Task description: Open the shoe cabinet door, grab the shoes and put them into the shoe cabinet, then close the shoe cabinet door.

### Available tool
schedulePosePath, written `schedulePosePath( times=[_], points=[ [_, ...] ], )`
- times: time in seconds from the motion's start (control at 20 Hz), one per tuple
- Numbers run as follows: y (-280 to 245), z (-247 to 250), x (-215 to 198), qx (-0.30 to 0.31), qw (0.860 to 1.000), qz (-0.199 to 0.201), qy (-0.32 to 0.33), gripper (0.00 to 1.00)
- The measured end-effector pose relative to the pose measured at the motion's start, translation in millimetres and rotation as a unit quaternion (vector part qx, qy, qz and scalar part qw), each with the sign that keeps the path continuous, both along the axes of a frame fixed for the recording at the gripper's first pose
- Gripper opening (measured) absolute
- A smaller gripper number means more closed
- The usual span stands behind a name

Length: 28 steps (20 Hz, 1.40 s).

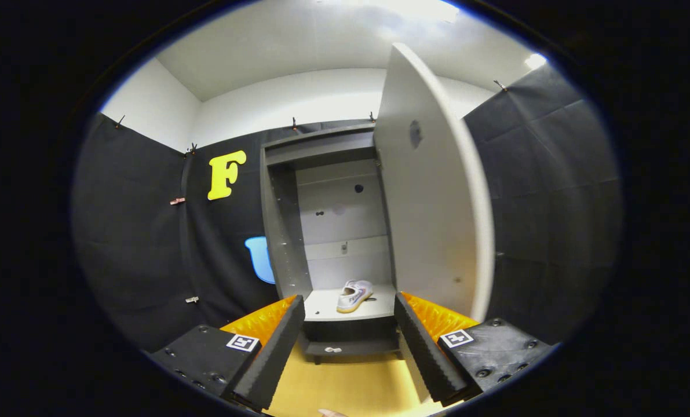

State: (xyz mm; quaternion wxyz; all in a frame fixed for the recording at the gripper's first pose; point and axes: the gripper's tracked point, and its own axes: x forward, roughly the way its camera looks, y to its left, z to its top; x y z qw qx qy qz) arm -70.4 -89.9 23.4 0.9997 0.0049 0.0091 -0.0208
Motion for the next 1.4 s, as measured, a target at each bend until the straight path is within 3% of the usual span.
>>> schedulePosePath(
  times=[0.25,0.55,0.95,1.15,1.4],
  points=[
    [-82,17,-32,-0.017,1.0,-0.017,-0.009,0.97],
    [-144,-1,-15,0.001,1.0,-0.017,0.022,0.98],
    [-163,-25,25,0.016,0.999,0.021,0.046,0.98],
    [-164,-26,24,0.03,0.998,0.035,0.043,0.97],
    [-128,-33,29,0.036,0.997,0.055,0.047,0.97]
  ],
)
